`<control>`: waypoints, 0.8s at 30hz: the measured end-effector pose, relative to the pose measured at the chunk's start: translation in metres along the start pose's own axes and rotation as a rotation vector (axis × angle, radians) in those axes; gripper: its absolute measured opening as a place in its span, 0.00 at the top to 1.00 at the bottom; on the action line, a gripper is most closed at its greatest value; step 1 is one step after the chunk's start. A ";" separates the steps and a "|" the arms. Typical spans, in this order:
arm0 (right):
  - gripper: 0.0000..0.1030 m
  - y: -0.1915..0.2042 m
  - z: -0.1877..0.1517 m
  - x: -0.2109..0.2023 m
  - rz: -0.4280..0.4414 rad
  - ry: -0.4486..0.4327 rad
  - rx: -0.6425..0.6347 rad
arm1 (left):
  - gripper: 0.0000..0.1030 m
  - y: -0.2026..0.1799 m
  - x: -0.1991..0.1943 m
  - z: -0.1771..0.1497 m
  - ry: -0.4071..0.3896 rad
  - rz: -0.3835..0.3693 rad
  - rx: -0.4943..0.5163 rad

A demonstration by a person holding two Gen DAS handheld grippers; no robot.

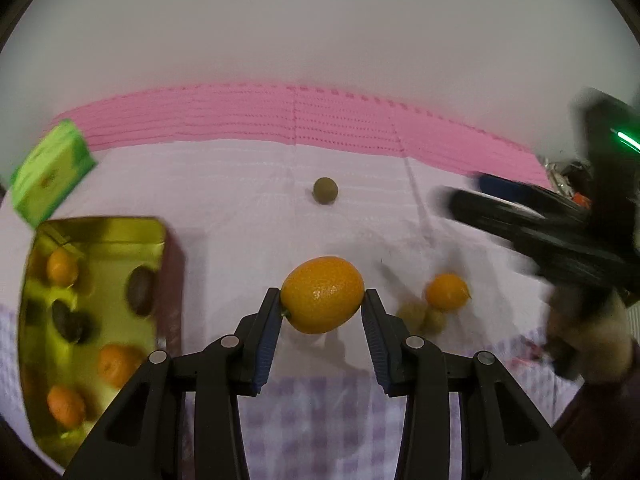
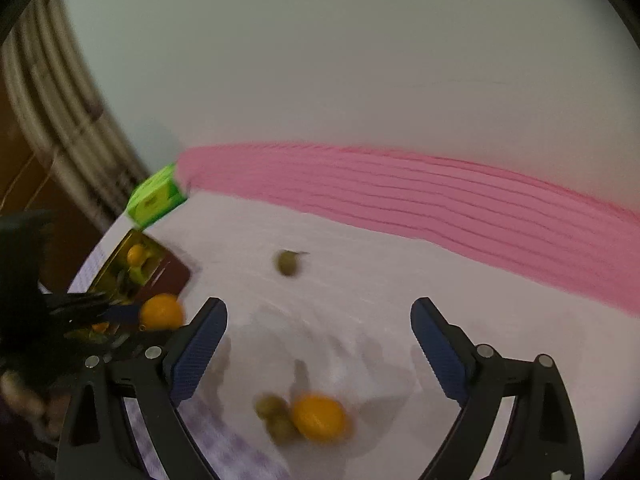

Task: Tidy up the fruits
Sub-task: 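Grasp an orange with the left gripper while the right gripper grasps a small green fruit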

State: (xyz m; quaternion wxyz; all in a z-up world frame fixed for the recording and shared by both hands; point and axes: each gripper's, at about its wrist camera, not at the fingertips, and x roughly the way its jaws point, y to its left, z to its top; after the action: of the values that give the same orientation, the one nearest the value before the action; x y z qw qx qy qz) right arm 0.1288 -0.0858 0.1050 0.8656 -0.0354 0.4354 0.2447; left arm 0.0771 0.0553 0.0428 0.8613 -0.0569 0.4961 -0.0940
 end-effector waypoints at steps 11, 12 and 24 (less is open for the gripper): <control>0.39 0.032 0.025 0.087 -0.050 0.107 -0.042 | 0.59 0.033 -0.065 -0.036 -0.046 0.000 -0.054; 0.44 0.032 0.026 0.096 -0.063 0.127 -0.048 | 0.59 0.037 -0.069 -0.040 -0.049 -0.007 -0.065; 0.78 0.076 0.013 0.023 0.000 0.046 -0.127 | 0.59 0.084 -0.106 -0.067 -0.099 0.036 -0.180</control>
State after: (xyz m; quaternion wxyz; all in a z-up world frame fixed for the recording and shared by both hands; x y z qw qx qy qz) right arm 0.1151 -0.0062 0.1065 0.8514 -0.0961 0.4388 0.2708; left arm -0.0240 0.1600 0.0820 0.8777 -0.1298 0.4603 -0.0308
